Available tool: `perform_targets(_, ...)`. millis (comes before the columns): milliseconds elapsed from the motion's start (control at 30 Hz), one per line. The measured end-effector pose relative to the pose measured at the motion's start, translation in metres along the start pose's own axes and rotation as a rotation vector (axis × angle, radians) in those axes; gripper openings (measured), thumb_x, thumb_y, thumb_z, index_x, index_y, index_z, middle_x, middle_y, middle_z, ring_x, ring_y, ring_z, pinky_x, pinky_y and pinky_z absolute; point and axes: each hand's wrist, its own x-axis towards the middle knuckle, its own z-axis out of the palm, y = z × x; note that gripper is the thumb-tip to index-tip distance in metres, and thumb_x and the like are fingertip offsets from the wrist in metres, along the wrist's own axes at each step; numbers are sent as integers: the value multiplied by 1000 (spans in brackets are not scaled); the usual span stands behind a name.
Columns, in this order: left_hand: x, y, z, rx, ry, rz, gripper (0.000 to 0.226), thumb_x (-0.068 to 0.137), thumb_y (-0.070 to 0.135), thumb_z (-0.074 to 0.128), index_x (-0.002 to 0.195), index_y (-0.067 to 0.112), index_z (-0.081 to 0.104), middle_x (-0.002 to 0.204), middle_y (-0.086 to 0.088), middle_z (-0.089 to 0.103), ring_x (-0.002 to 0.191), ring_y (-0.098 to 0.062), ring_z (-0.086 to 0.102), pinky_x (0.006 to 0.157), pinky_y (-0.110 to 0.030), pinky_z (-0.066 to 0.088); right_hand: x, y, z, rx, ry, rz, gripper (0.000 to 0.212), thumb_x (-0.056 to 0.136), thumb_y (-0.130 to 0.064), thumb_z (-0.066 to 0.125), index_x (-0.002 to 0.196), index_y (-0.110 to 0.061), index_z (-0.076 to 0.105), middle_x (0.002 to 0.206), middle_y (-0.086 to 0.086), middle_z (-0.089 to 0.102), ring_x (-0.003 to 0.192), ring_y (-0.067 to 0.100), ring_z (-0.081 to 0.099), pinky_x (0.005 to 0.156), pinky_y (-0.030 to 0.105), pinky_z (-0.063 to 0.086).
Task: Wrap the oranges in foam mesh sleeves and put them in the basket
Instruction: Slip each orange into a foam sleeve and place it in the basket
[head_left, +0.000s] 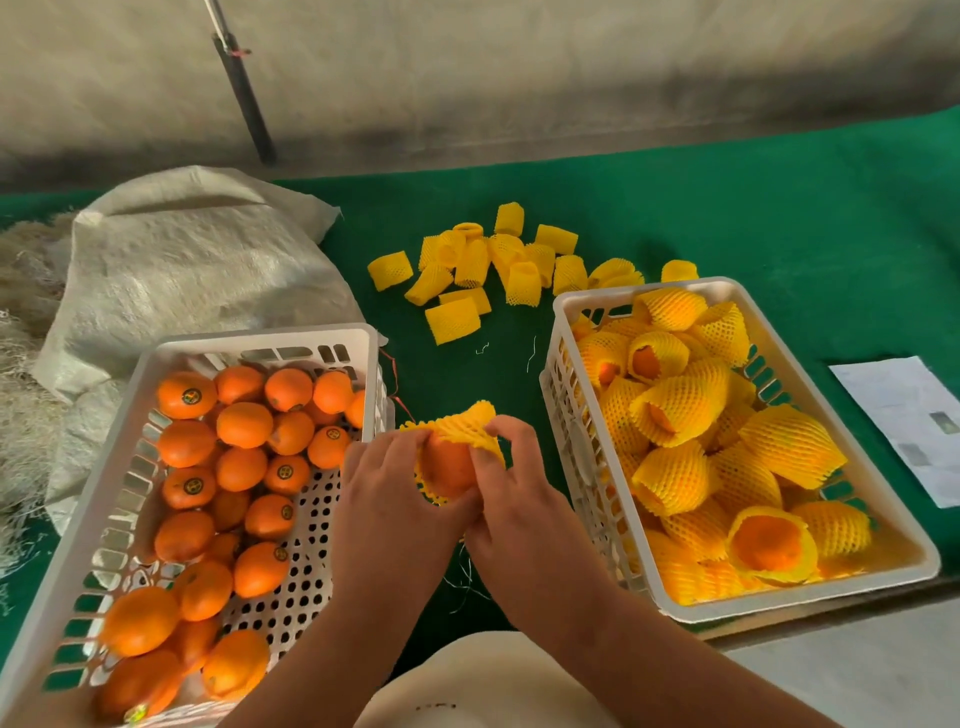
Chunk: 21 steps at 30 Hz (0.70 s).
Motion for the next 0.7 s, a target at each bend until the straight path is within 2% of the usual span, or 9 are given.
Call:
perform_targets(67,-3,-1,0,-50,73,36,66,73,62,74,124,24,58,121,7,60,115,-11,47,92,-29,40,-3,-5,-5,-17,16,-49,44,99,-25,68,136,-25,45,154,1,28,75,6,59,76,8,53)
perform_targets(133,-3,-5,-3,-198,91,51,63,72,58,78,121,25,56,123,8,57,113,-11,51,90,-31,49,-6,-9,-11,5,13,-109,39,100,-25,63,136,-26,46,155,-2,28,80,11,63,73,17,59)
perform_targets(200,-3,-10,-8,-322,108,54,64,72,58,82,121,24,56,126,8,54,113,-15,56,85,-37,59,-10,-9,-20,73,39,-163,37,98,-30,58,135,-32,51,155,-12,30,90,8,64,71,17,58)
perform_targets(300,-3,-14,-17,-339,151,112,72,68,61,79,125,24,53,132,5,52,120,-20,58,78,-37,63,-11,-6,-31,299,185,-155,34,88,-29,69,121,-28,61,141,-16,47,111,9,61,74,17,54)
perform_targets(367,-5,-13,-20,-318,149,147,71,67,55,75,126,24,52,135,3,50,122,-20,55,78,-40,62,-5,-7,-33,375,204,-34,67,82,-45,80,139,-31,48,147,-18,41,134,12,49,91,19,52)
perform_targets(433,-7,-10,-19,-313,139,202,65,70,47,71,126,23,51,136,4,48,124,-13,50,81,-33,60,7,-8,-33,384,88,58,106,75,-64,81,158,-42,20,154,-33,24,145,-2,31,102,20,44)
perform_targets(500,-8,-6,-15,-269,126,259,60,74,39,72,127,20,50,136,4,47,125,-7,45,84,-24,53,17,-7,-31,393,-24,91,116,71,-75,77,158,-55,4,142,-51,16,136,-20,24,95,13,37)
perform_targets(600,-10,-2,-9,-196,78,241,68,77,34,84,133,20,49,139,4,45,125,-1,40,86,-16,46,22,-3,-26,302,1,126,110,68,-84,69,155,-61,5,131,-56,17,129,-29,20,85,7,28)
perform_targets(700,-12,8,-8,-121,17,183,71,84,66,65,138,23,46,142,8,41,122,7,34,84,-8,37,23,-2,-20,232,96,221,105,68,-90,63,153,-56,10,126,-49,25,123,-34,19,82,4,22)
